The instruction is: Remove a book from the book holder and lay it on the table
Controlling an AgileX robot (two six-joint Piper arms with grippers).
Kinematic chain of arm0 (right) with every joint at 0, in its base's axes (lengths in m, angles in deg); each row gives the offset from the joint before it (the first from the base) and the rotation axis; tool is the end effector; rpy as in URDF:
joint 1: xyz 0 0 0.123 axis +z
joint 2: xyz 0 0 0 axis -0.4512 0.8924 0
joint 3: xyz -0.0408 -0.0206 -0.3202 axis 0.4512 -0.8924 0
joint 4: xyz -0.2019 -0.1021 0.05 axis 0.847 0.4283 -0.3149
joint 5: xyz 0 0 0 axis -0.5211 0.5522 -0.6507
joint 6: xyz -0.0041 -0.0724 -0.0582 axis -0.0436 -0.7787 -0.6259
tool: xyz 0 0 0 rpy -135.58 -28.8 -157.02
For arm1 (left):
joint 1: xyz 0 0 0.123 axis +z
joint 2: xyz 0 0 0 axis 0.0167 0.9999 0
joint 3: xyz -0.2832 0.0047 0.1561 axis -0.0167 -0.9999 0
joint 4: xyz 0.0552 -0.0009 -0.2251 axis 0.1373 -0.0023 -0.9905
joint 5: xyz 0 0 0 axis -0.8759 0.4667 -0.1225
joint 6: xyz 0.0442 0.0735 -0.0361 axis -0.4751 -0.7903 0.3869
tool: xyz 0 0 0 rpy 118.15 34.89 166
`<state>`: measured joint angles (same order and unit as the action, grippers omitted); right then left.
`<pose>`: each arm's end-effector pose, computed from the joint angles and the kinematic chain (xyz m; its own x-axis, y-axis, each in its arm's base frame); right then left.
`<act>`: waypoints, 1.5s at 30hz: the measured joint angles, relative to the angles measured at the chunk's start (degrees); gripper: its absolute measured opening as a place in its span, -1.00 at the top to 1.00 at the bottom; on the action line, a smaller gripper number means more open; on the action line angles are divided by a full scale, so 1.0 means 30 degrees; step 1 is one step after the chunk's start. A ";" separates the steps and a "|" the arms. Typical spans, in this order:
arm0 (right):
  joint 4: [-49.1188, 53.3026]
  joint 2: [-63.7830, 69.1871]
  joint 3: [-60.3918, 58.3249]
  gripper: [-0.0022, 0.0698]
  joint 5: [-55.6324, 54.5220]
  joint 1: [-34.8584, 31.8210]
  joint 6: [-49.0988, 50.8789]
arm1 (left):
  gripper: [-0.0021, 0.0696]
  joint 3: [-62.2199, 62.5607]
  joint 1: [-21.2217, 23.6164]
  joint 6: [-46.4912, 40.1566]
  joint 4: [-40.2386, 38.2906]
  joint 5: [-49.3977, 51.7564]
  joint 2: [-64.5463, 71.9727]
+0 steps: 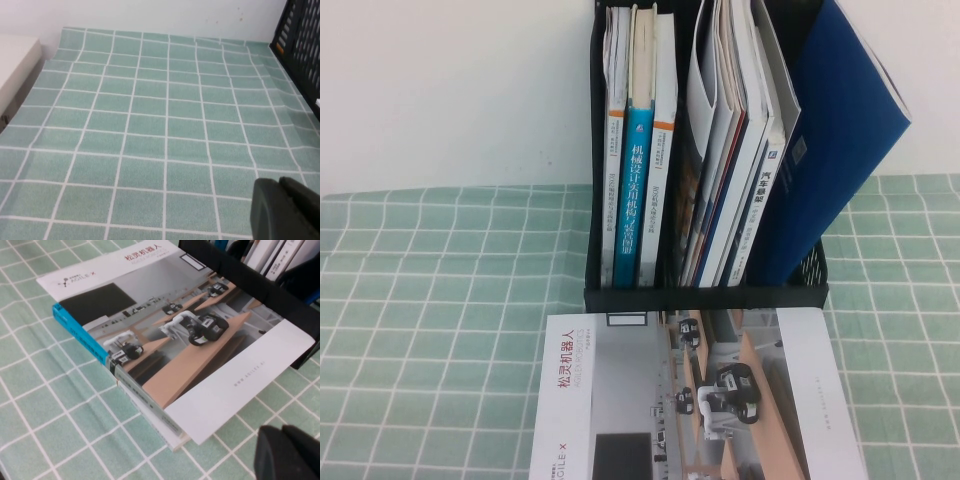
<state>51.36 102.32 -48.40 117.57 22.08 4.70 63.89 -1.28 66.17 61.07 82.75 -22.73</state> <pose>0.0071 -0.0039 0.2619 -0.2116 -0.4121 -0.8862 -0.7286 0.6709 -0.1380 -0.0037 -0.0010 0.1756 -0.2592 -0.1433 -0.9551 0.0109 0.9884 -0.1513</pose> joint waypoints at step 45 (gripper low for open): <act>0.1793 -0.1257 0.0322 0.95 -0.1286 -0.0187 0.0352 | 0.95 0.0000 0.0000 -0.0526 0.0154 0.0024 0.0000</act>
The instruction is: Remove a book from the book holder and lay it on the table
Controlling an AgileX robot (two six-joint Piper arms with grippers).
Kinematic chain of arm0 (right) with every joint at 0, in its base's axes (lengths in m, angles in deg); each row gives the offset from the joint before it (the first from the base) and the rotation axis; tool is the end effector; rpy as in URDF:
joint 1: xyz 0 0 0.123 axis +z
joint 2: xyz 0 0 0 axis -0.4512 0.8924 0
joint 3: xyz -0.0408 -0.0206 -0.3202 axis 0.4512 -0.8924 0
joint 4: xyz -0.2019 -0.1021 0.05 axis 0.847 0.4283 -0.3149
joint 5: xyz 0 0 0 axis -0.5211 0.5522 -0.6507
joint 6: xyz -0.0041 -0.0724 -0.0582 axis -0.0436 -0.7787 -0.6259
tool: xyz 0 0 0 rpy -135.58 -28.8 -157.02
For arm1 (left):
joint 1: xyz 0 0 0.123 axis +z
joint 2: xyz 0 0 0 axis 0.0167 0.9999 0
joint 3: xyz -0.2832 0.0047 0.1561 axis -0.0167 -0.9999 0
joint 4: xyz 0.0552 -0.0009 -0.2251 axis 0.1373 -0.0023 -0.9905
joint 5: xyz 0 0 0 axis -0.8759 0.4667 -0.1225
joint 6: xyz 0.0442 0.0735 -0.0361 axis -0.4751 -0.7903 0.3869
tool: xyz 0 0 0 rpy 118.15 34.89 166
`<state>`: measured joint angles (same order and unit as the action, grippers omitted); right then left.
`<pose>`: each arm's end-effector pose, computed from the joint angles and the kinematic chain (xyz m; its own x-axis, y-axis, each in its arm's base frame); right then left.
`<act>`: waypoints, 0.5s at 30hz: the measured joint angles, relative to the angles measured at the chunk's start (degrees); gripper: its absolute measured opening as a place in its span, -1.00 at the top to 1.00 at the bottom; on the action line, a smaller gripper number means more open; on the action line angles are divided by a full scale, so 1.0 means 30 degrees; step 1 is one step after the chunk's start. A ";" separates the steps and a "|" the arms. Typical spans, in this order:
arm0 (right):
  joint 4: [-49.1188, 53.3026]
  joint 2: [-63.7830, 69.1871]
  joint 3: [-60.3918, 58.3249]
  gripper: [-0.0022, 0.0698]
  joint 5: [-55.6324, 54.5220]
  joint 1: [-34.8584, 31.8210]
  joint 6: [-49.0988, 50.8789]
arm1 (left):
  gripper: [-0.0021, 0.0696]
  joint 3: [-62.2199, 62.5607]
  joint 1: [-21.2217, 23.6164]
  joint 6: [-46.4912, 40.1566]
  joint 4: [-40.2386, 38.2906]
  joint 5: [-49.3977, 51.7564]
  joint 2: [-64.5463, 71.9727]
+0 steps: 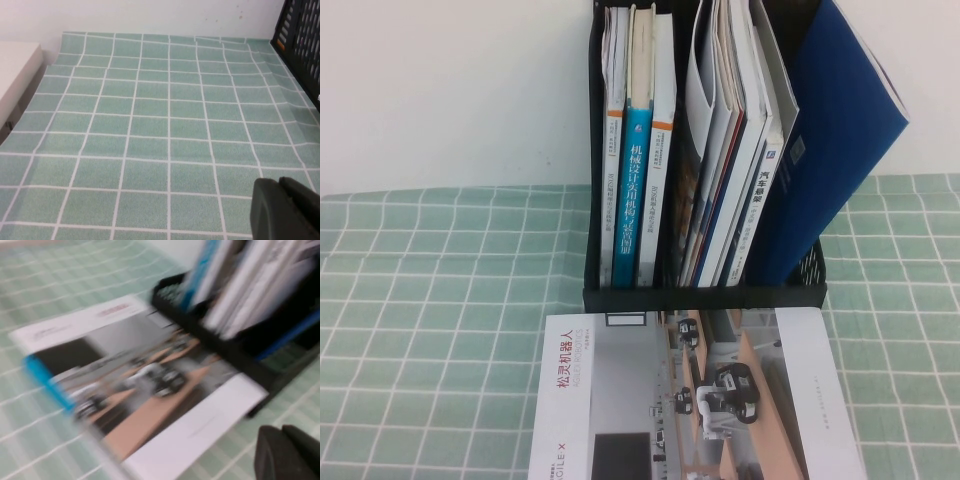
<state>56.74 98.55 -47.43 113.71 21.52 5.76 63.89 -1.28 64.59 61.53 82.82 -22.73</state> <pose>0.0047 -0.0127 0.2735 -0.0777 -0.3516 -0.9329 -0.6835 0.7000 -0.2069 -0.0037 -0.0007 0.1755 -0.2596 -0.1084 -0.9596 0.0173 0.9930 -0.1169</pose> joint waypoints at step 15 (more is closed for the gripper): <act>-0.1999 -0.3499 -0.5506 0.95 -0.6398 -1.4669 0.0547 | 0.95 0.0000 0.0000 -0.0042 0.0000 0.0000 0.0000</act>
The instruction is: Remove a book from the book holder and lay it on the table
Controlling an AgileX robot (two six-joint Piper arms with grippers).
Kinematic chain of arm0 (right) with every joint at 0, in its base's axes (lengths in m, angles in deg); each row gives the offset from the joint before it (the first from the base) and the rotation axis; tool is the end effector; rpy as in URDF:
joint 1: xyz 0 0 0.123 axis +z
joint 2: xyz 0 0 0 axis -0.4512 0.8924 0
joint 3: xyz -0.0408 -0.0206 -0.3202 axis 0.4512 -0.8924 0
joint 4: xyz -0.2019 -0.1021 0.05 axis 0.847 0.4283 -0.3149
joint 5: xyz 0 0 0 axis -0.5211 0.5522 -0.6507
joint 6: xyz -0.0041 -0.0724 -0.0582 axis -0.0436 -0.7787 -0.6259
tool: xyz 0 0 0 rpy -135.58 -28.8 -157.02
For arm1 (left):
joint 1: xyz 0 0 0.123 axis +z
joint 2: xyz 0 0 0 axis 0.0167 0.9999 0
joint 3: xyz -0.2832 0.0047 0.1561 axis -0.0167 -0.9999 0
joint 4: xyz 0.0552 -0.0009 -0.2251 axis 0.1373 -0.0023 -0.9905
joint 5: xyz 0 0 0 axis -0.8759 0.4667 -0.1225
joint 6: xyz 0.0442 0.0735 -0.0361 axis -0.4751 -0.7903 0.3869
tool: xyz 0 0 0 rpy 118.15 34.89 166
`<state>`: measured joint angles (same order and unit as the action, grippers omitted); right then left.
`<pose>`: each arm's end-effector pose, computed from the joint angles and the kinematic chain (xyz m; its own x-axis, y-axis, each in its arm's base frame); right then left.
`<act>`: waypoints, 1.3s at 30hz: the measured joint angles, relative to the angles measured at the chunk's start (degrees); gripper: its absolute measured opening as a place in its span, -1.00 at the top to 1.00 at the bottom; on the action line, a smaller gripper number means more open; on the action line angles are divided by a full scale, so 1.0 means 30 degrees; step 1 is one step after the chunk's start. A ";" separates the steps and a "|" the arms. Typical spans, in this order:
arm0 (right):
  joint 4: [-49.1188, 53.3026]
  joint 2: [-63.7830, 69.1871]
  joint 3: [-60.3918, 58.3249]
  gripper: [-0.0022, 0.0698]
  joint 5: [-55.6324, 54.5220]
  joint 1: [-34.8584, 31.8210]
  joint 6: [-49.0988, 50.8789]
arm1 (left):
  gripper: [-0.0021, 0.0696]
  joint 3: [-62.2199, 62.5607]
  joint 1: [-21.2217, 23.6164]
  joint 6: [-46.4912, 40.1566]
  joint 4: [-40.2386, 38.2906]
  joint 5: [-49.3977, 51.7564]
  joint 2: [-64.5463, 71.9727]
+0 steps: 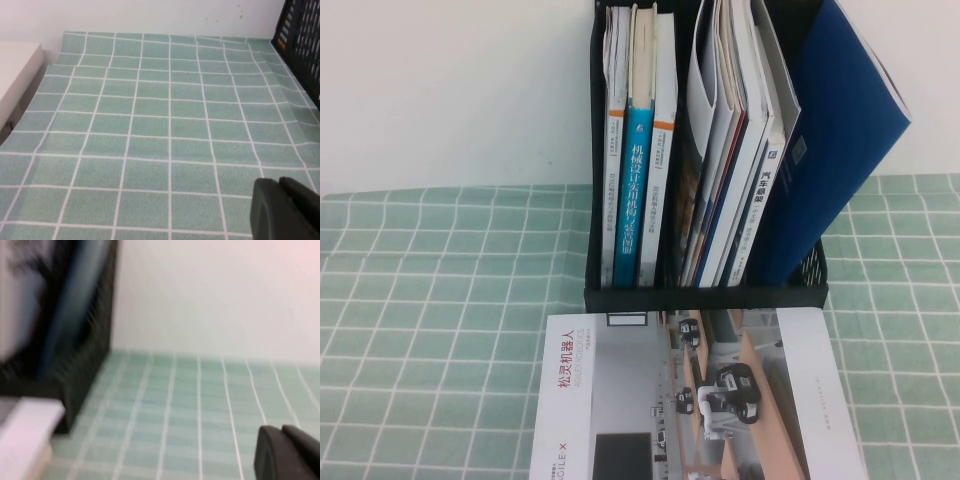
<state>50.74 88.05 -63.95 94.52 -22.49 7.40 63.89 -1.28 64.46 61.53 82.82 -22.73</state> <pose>-0.0055 -0.0034 0.2121 -0.0787 -0.0850 -0.9933 -0.0495 0.9955 -0.0813 -0.0037 -0.0007 0.1755 -0.2596 -0.1062 -0.9599 0.0179 0.9932 -0.1147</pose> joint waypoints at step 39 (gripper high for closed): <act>-0.1533 0.0000 -0.1866 0.95 0.1951 -0.1244 -0.3421 | 0.95 0.0000 0.0000 -0.0037 0.0000 0.0000 0.0000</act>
